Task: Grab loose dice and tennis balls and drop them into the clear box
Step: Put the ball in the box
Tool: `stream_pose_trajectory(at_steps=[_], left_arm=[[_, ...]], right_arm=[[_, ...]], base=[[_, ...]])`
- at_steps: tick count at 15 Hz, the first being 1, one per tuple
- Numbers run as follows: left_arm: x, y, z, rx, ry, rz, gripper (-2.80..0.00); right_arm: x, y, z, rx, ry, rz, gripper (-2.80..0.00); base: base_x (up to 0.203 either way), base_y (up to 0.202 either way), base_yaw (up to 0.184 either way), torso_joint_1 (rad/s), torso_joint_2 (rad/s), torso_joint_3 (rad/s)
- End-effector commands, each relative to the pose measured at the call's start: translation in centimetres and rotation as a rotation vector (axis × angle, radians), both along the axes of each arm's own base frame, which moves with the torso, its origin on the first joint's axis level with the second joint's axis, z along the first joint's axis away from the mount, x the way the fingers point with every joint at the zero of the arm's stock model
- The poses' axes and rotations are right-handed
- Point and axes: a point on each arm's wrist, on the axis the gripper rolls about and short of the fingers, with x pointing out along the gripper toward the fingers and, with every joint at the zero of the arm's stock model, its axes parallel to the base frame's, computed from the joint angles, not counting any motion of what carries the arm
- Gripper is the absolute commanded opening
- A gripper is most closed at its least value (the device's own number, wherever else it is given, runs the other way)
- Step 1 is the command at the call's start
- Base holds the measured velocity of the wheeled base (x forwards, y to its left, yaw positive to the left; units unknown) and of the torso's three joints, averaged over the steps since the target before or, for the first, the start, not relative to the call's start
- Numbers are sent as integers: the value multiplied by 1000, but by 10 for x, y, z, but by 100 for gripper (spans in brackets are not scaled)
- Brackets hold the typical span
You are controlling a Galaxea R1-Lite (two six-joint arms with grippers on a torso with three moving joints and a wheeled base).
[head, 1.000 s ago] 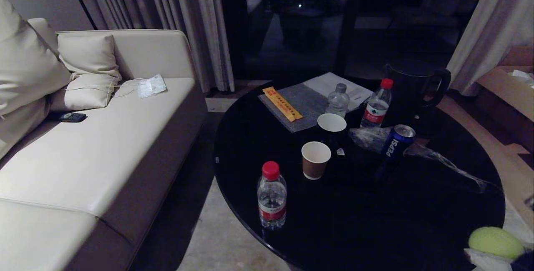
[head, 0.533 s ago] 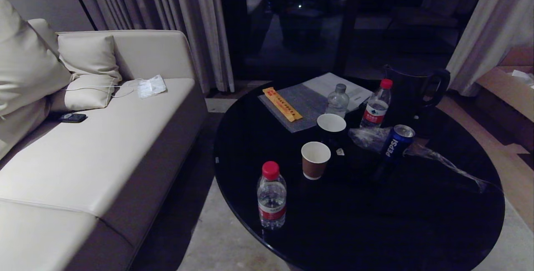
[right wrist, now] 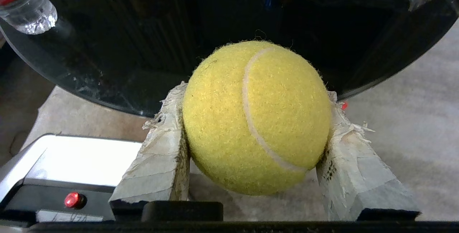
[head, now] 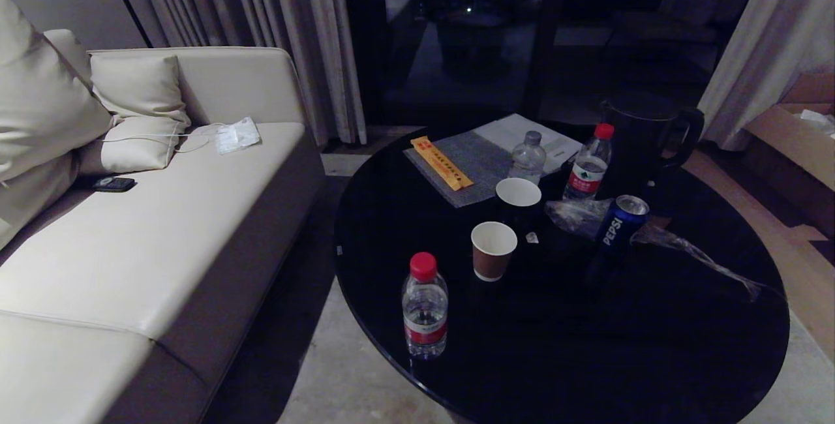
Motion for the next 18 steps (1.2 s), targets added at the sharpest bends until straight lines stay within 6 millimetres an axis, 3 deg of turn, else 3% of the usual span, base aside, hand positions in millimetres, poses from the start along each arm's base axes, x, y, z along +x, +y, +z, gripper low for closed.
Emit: stream_pose_trajectory(at_steps=[1, 7, 12, 18], left_arm=[[0, 0, 0, 0, 3, 0, -280], [0, 0, 0, -1, 3, 0, -280], [0, 0, 0, 1, 3, 0, -280], [0, 0, 0, -1, 3, 0, -280]], right_arm=[[0, 0, -4, -9, 14, 5, -280], [-1, 0, -3, -5, -6, -30, -280], [-22, 0, -7, 4, -268, -62, -280], [-21, 0, -7, 11, -262, -70, -280]], base=[[0, 0, 0, 0, 0, 0], [0, 0, 0, 0, 0, 0], [0, 0, 0, 0, 0, 0], [0, 0, 0, 0, 0, 0]])
